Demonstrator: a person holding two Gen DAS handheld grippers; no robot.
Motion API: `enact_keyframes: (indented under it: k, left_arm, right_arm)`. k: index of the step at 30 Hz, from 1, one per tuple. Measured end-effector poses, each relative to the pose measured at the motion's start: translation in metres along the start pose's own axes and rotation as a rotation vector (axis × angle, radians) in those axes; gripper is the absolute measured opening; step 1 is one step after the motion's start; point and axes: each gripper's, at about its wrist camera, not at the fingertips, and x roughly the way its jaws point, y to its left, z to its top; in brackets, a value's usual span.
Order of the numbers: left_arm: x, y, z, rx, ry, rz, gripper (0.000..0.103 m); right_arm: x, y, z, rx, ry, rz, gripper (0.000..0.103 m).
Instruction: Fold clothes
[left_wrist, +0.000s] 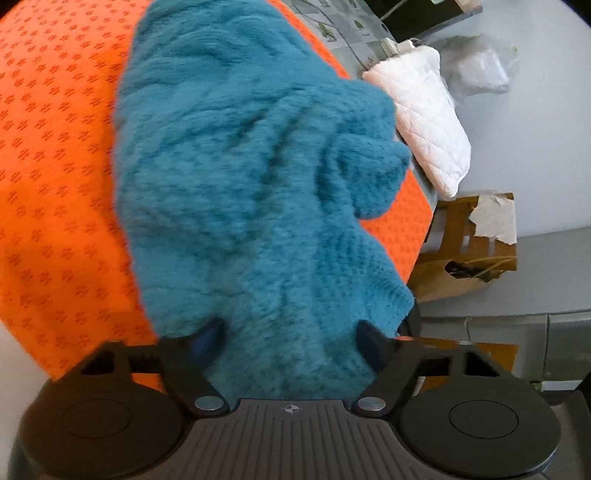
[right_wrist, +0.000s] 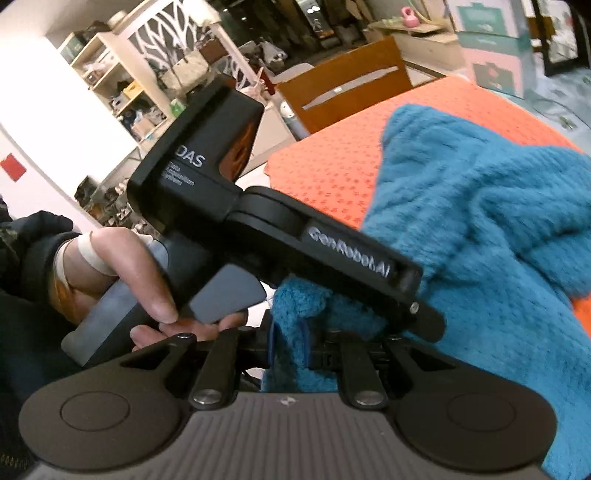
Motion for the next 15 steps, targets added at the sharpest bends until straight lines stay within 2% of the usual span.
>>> enact_keyframes:
  k: [1,2,3,4,5,9,10,12,14,15]
  left_arm:
    - [-0.002,0.006,0.000,-0.008,-0.006,-0.004,0.046]
    - [-0.003,0.011,0.000,-0.012,-0.015,-0.011,0.029]
    - [-0.005,0.016,-0.001,-0.016,-0.027,-0.016,0.023]
    - [-0.008,0.020,-0.001,-0.018,-0.043,-0.015,0.021]
    - [-0.012,0.023,-0.001,-0.016,-0.058,-0.013,0.018]
    - [-0.028,0.031,0.001,-0.015,-0.127,0.011,0.016]
    - [-0.032,0.033,0.003,-0.017,-0.142,0.015,0.016]
    - [-0.039,0.039,0.007,-0.026,-0.164,0.013,0.015]
    - [-0.048,0.045,0.012,-0.020,-0.188,0.019,0.015]
    - [-0.053,0.047,0.015,-0.012,-0.203,0.025,0.014]
  right_arm:
    - [0.003,0.002,0.001,-0.008,0.003,-0.004,0.017]
    - [0.005,0.001,0.001,-0.009,0.009,-0.009,0.017]
    - [0.008,0.000,0.001,-0.007,0.015,-0.015,0.019]
    - [0.010,-0.001,0.001,-0.008,0.023,-0.016,0.022]
    - [0.010,-0.003,0.001,-0.009,0.026,-0.016,0.029]
    - [-0.009,-0.011,-0.004,-0.023,0.000,-0.013,0.037]
    - [-0.016,-0.015,-0.004,-0.017,-0.016,-0.031,0.039]
    - [-0.031,-0.028,-0.005,0.003,-0.051,-0.084,0.059]
    - [-0.044,-0.044,-0.007,0.022,-0.072,-0.172,0.067]
    - [-0.048,-0.054,-0.009,0.032,-0.075,-0.217,0.067]
